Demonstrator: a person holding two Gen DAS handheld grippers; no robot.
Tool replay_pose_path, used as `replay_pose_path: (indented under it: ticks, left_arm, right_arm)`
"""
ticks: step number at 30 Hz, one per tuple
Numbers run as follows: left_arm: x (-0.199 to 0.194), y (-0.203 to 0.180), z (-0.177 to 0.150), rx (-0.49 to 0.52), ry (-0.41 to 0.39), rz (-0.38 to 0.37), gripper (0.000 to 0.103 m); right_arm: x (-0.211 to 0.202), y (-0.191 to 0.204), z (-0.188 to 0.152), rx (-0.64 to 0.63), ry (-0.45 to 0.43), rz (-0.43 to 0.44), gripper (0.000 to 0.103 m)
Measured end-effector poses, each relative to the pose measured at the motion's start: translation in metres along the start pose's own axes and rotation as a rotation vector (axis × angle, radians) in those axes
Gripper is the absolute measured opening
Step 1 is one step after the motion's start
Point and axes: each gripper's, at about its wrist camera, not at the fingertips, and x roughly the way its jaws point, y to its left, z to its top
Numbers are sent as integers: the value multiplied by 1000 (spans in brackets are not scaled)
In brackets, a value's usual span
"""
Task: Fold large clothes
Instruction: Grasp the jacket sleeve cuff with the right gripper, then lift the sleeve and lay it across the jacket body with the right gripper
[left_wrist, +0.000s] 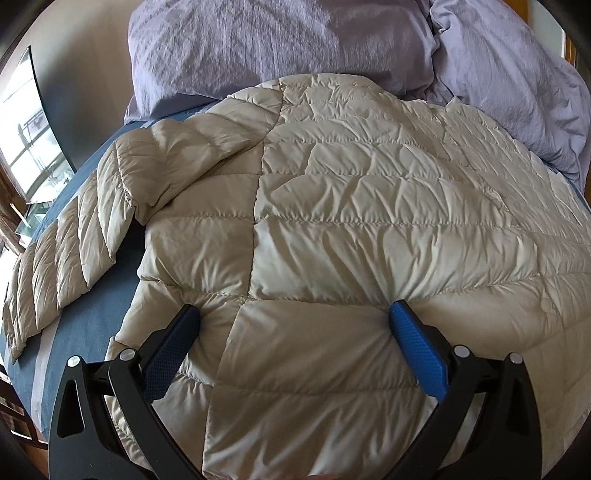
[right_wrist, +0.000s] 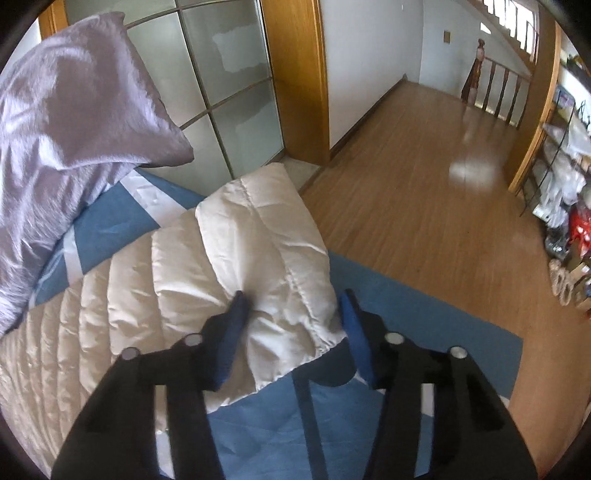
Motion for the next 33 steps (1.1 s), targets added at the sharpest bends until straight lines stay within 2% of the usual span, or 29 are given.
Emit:
replay_pose_path:
  ticks: [2, 4, 6, 10, 14, 19, 21, 28, 33]
  left_arm:
    - [0, 0, 0, -1, 0, -1, 102]
    - [0, 0, 0, -1, 0, -1, 102]
    - [0, 0, 0, -1, -1, -1, 102]
    - [1, 1, 0, -6, 0, -10, 102]
    - [2, 1, -1, -8, 0, -13, 102]
    - [2, 0, 0, -12, 0, -14, 102]
    - [2, 1, -1, -12, 0, -15, 102]
    - [2, 1, -1, -15, 0, -18, 102]
    - [1, 1, -1, -18, 0, -19, 102]
  right_arm:
    - [2, 9, -3, -34, -8, -10, 30]
    - [2, 18, -6, -79, -14, -5, 13]
    - [-1, 25, -6, -104, -15, -17, 8]
    - [-16, 41, -4, -115, -49, -28, 6]
    - [-46, 75, -7, -199, -129, -9, 6]
    - [-91, 139, -28, -338, -199, 113, 6]
    - [-110, 172, -46, -410, -208, 190, 6]
    - [-150, 278, -131, -643, -124, 416, 6]
    - [-169, 330, -188, -762, -36, 514, 6]
